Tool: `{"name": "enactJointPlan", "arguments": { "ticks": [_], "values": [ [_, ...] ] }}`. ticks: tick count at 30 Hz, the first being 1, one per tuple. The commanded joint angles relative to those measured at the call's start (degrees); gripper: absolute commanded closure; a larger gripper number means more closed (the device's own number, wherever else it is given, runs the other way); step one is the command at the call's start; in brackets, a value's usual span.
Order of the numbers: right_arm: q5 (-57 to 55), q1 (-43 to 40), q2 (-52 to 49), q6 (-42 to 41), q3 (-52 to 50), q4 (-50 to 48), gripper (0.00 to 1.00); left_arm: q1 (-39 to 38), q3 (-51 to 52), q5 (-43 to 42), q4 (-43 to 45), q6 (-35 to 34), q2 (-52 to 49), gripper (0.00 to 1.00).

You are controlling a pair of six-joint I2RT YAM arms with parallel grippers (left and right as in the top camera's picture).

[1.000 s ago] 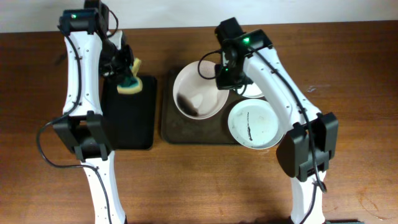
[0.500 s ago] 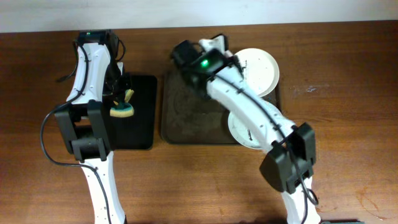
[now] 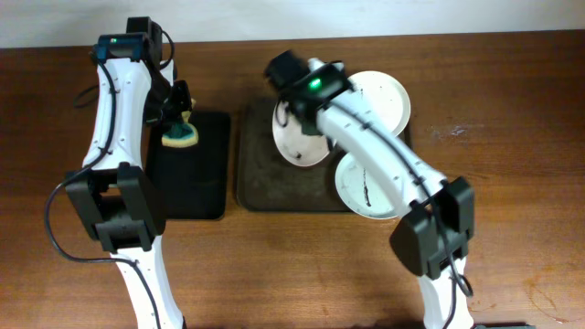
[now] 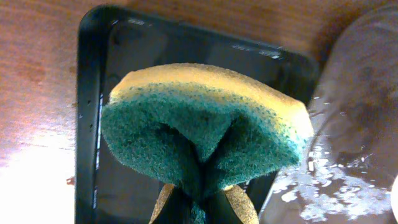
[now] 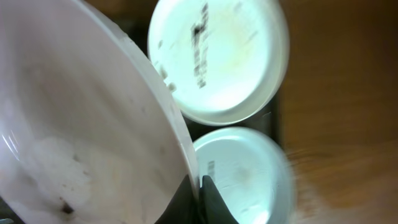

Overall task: Clean dirty plates on tray and stack at the side
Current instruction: 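Lift the sponge back toward the black tray with the left gripper, then scrub the left plate again with the sponge in the left gripper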

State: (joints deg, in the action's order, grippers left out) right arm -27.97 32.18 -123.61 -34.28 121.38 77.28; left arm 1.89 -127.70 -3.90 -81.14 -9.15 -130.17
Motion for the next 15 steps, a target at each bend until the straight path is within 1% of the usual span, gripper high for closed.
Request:
{"name": "enactJointPlan", "arguments": {
  "ticks": [1, 3, 4, 5, 6, 7, 8, 9, 10, 12, 13, 14, 15],
  "values": [
    [15.9, -4.3, -0.5, 1.1, -5.0, -3.6, 0.96, -1.2, 0.0, -2.8, 1.5, -0.6, 1.9, 1.0],
    [19.2, -5.2, -0.5, 1.4, -11.3, -8.2, 0.96, -2.1, 0.0, -2.8, 3.2, -0.6, 1.9, 1.0],
    [20.3, -5.3, -0.5, 1.4, -14.2, -10.1, 0.91, -2.7, 0.0, -2.8, 3.6, -0.6, 1.9, 1.0],
    [21.0, -5.3, -0.5, 1.4, -17.1, -11.8, 0.78, -3.6, 0.0, -2.8, 4.1, -0.6, 1.9, 1.0],
    [22.0, -5.3, -0.5, 3.7, -19.1, -13.2, 0.66, -3.9, 0.0, -2.8, 4.6, -0.4, 1.9, 1.0],
    [22.6, -5.3, -0.5, 5.9, -19.4, -13.6, 0.61, -4.1, 0.0, -2.8, 4.9, -0.4, 1.9, 1.0],
    [25.7, -6.1, -0.5, 13.0, -19.4, -15.2, 0.5, -4.6, 0.0, -2.8, 5.1, -0.4, 1.9, 1.0],
    [31.8, -7.5, -0.5, 21.7, -19.4, -17.5, 0.43, -4.9, 0.0, -2.8, 5.5, -0.4, 1.9, 1.0],
    [36.3, -9.2, -0.6, 27.4, -19.4, -19.6, 0.42, -5.4, 0.0, -2.8, 5.7, -0.4, 1.9, 1.0],
    [39.2, -12.2, -0.6, 32.7, -19.4, -24.0, 0.43, -6.0, 0.0, -2.8, 6.4, -0.3, 1.9, 1.0],
    [40.4, -13.1, -0.9, 34.5, -19.4, -25.3, 0.45, -6.1, 0.0, -2.8, 6.8, -0.2, 1.9, 1.0],
    [41.3, -14.4, -1.8, 35.6, -19.4, -27.1, 0.51, -6.6, 0.0, -2.8, 7.2, -0.2, 1.9, 1.0],
    [41.4, -15.0, -3.6, 35.6, -19.4, -28.3, 0.53, -7.0, 0.0, -2.8, 7.5, -0.2, 1.9, 1.0]
  ]
}}
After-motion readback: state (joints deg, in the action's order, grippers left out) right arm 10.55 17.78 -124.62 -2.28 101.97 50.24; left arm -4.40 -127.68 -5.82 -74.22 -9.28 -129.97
